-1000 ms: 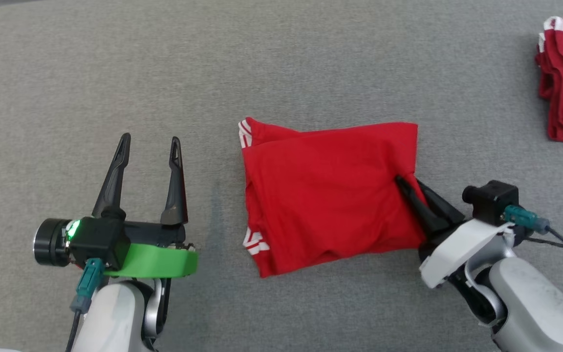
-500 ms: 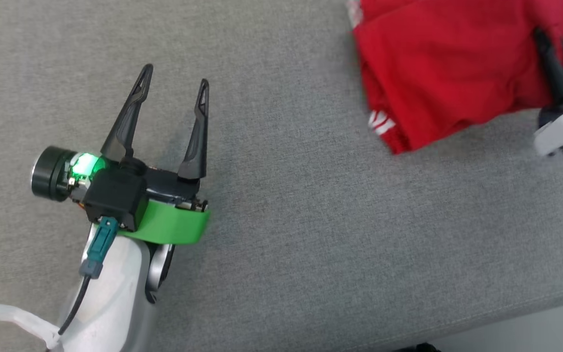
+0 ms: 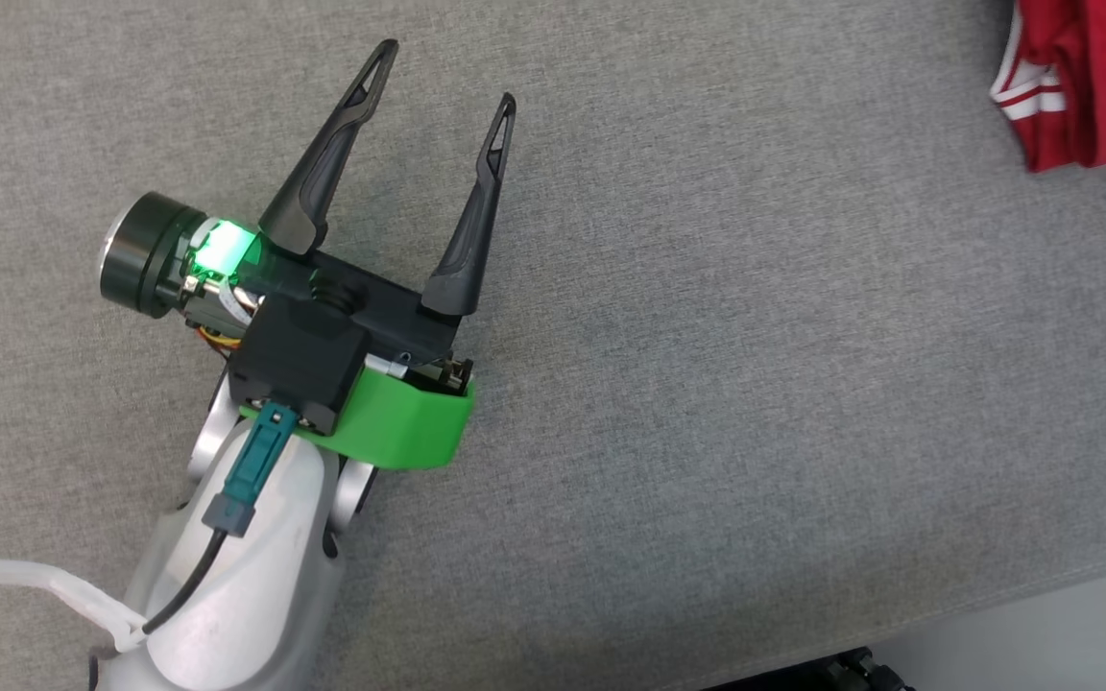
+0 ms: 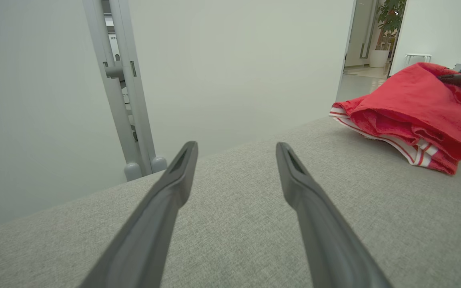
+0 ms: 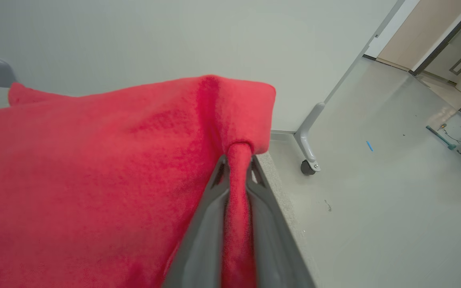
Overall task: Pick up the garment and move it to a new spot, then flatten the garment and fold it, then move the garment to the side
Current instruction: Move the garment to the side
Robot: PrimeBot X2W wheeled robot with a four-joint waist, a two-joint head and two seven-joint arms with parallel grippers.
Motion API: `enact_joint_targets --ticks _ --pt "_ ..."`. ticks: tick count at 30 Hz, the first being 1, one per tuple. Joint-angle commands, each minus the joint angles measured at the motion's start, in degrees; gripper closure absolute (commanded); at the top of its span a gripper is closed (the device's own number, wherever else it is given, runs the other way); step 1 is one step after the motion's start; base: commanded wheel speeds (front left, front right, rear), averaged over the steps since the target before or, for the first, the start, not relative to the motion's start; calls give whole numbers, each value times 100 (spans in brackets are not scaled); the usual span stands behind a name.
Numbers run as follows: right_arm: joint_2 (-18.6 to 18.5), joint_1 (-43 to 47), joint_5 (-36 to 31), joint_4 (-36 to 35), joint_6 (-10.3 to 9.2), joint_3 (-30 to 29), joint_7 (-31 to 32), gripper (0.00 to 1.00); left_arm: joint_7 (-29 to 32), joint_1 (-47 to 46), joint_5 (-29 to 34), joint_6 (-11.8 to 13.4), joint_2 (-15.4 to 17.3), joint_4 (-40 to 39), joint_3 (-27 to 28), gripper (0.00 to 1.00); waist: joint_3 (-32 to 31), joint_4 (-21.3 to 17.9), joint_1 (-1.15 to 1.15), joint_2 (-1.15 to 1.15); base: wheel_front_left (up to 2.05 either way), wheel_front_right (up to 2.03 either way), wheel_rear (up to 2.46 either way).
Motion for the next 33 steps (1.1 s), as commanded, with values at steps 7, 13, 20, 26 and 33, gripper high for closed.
enact_joint_targets --ticks 7,13,20,26,33 --pt "271 -219 -621 433 -13 -875 -38 0 26 -202 50 -37 56 -31 -79 0 106 42 -1 0 0 0 0" --pt "961 534 -977 -161 -13 -1806 -39 0 -16 73 -52 66 87 141 -46 0 -235 -98 -1 0 0 0 0" --pt "1976 1832 -1245 -1281 -13 -2436 -37 0 -52 537 -289 291 198 235 245 0 -753 -283 -1 0 0 0 0" --pt "2720 2826 -1400 -2307 -13 -2555 -36 0 -61 940 -466 500 294 228 517 0 -1097 -221 -1 0 0 0 0" --pt "3280 3626 -1548 -3238 -12 -2152 -37 0 -116 1377 -714 680 319 372 765 0 -1477 48 -1 0 0 0 0"
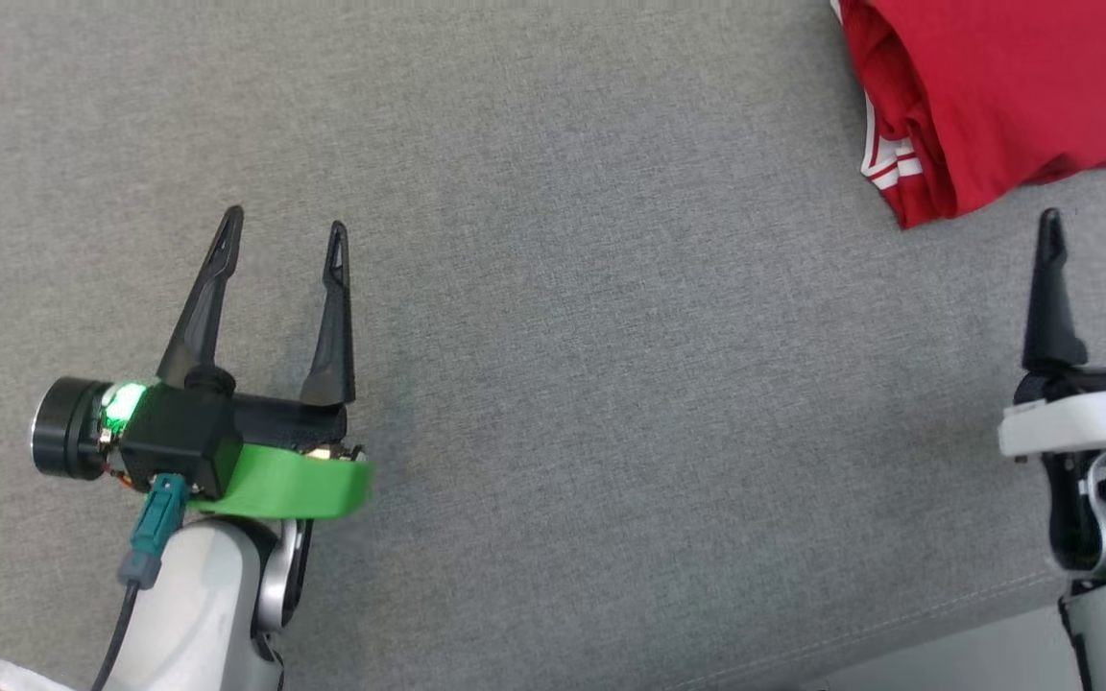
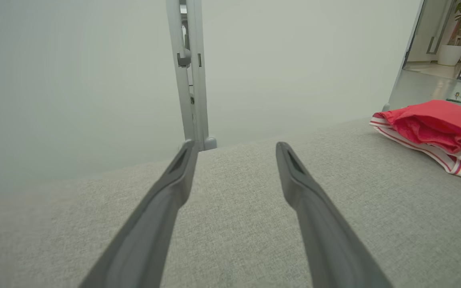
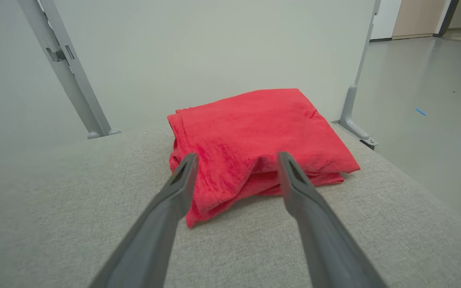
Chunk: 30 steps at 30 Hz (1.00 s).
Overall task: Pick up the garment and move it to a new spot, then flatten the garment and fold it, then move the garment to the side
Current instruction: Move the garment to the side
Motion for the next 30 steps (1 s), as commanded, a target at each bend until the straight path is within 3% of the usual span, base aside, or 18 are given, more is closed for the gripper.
enact_joint_targets --ticks 1,13,30 --pt "70 169 -44 -123 -10 105 -14 0 -42 153 -86 47 19 66 59 0 -256 235 0 0 0 0 0" --pt "336 1104 -273 -824 -10 516 93 0 -173 829 -483 197 -55 685 426 0 -1083 1000 0 0 0 0 0" --pt "480 2070 -549 -1363 -10 605 709 0 -216 1754 -628 153 -23 985 433 0 -2014 1002 0 0 0 0 0"
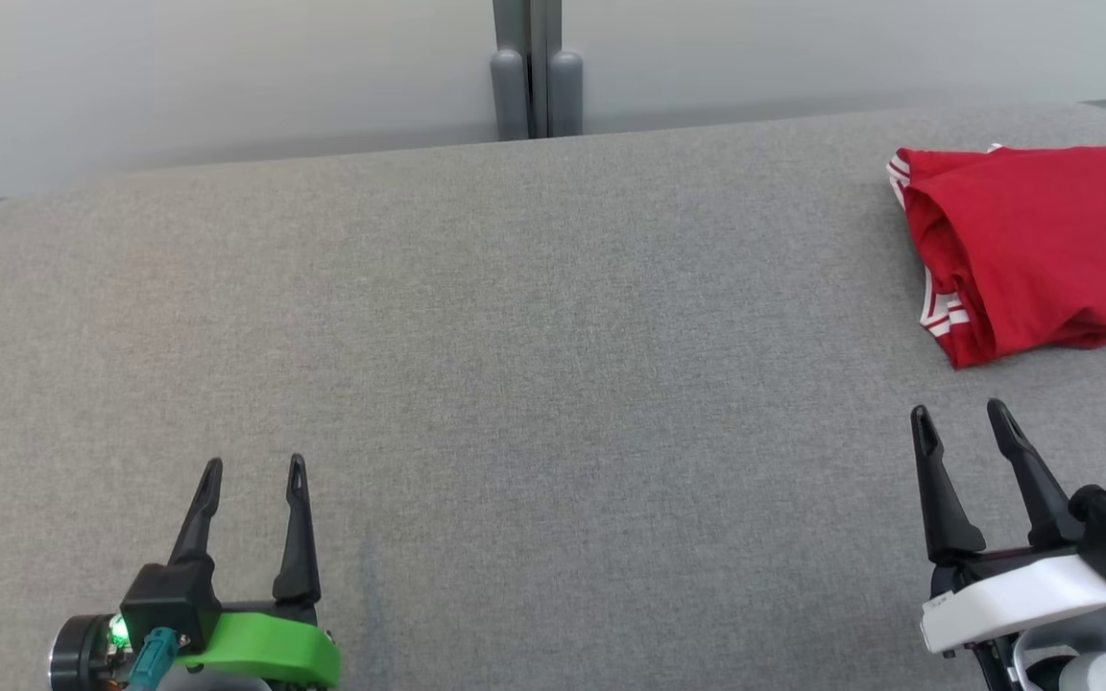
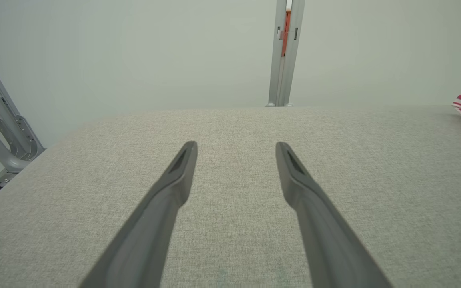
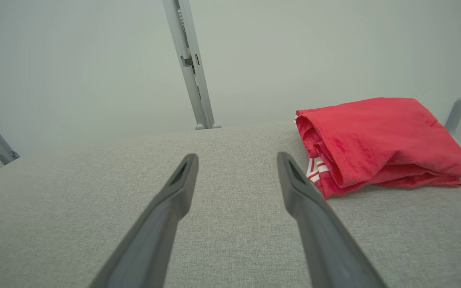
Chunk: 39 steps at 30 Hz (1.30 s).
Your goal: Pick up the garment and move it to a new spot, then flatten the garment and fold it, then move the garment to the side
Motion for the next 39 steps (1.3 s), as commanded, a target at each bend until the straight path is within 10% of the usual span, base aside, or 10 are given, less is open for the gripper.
enact_joint_targets --ticks 1,37,38,39 --pt "25 106 -36 -51 -10 -9 49 0 -23 111 -34 6 21 28 5 0 -170 -21 0 0 0 0 0" --pt "18 257 -119 -314 -10 -30 361 0 -31 48 103 31 -56 256 34 0 -248 -29 0 0 0 0 0" --pt "41 265 -118 -285 0 -29 347 100 -4 112 66 32 -70 259 17 100 -248 -30 0 0 0 0 0" --pt "47 269 -109 -257 0 -25 344 100 -1 117 56 28 -80 281 21 100 -248 -28 0 0 0 0 0"
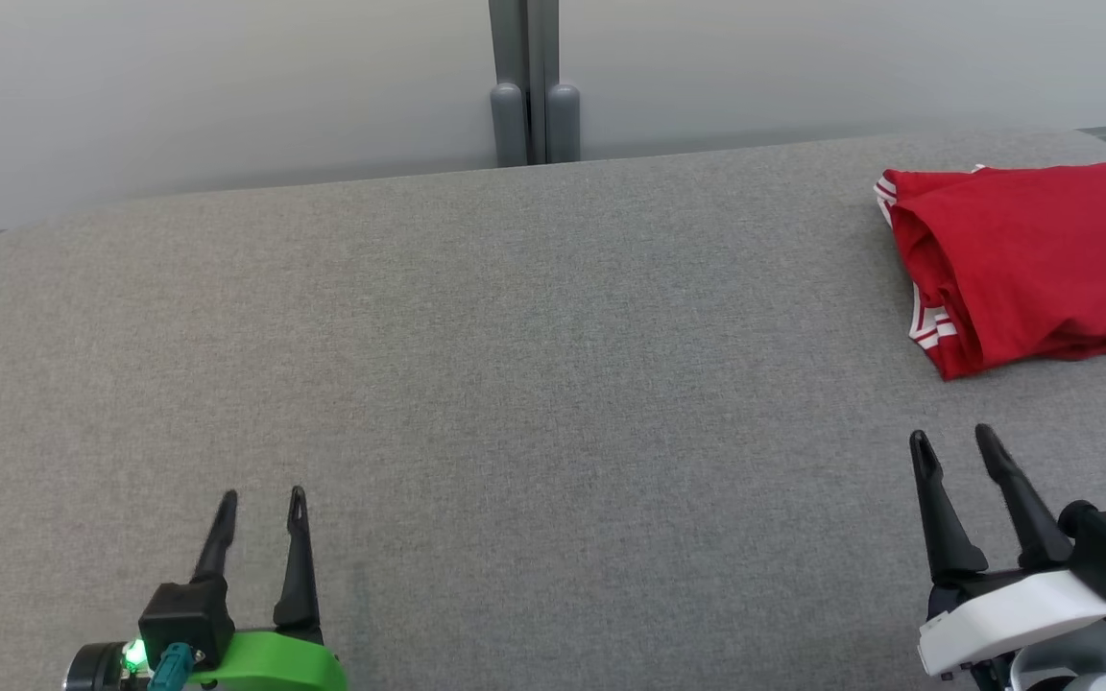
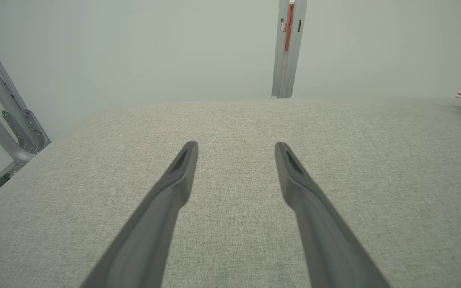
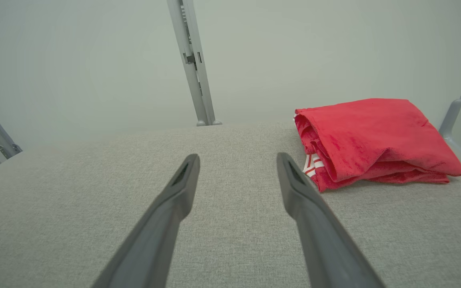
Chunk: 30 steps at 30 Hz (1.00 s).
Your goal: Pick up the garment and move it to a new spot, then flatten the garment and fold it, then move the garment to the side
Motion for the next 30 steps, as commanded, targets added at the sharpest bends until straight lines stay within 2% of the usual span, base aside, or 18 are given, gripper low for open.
enact_joint_targets --ticks 1,30 --pt "14 8 10 33 0 8 -2 100 9 11 -12 -3 -12 30 -3 100 0 0 0 0 0 0 0" --pt "40 -444 2830 716 -2 -16 251 100 740 -250 -2719 -428 -196 138 549 100 -71 41 0 0 0 0 0"
